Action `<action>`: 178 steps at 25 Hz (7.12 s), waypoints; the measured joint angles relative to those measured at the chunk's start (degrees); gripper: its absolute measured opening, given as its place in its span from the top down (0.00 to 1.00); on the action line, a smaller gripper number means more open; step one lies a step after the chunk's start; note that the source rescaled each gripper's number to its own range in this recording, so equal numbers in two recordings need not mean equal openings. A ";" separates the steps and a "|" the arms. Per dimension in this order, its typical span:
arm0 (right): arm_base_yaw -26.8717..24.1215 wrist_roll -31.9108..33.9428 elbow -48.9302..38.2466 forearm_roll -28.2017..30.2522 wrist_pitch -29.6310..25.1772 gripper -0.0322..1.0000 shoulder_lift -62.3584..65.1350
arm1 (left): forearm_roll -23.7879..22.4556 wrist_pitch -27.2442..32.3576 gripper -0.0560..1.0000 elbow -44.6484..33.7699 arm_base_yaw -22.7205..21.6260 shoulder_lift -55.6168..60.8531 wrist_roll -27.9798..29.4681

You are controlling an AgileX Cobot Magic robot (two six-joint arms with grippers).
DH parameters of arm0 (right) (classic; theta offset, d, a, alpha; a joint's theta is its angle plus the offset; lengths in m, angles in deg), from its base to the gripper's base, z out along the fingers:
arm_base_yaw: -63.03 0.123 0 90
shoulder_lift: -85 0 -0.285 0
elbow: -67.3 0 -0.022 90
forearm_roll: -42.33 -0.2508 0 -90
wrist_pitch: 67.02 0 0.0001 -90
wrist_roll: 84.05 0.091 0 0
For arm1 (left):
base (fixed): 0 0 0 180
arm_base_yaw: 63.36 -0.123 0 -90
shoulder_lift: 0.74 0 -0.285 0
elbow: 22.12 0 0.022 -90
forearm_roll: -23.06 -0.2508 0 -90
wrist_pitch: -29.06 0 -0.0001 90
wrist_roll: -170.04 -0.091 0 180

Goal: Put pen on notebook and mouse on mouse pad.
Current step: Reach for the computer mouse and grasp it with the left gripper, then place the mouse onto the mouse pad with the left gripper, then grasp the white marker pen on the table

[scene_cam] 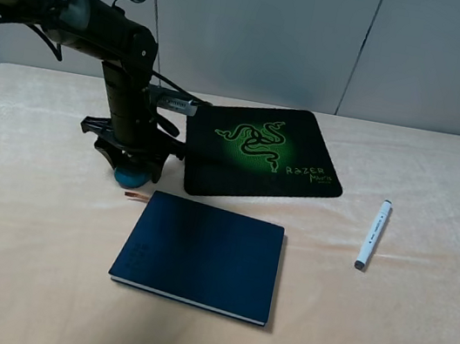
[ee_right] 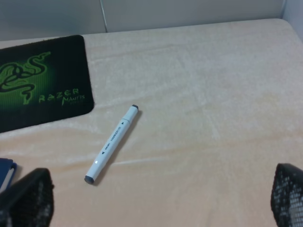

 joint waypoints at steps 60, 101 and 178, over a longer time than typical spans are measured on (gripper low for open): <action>0.00 0.00 0.00 0.00 0.00 0.00 0.00 | 5.86 15.67 0.95 51.95 10.02 -23.50 -1.38; 0.00 0.00 0.00 0.00 0.00 0.00 0.00 | 2.57 25.18 0.00 52.06 10.02 -7.17 -10.71; 0.00 0.00 0.00 0.00 0.00 0.00 0.00 | 5.86 19.30 0.00 -53.96 -20.43 125.23 -19.23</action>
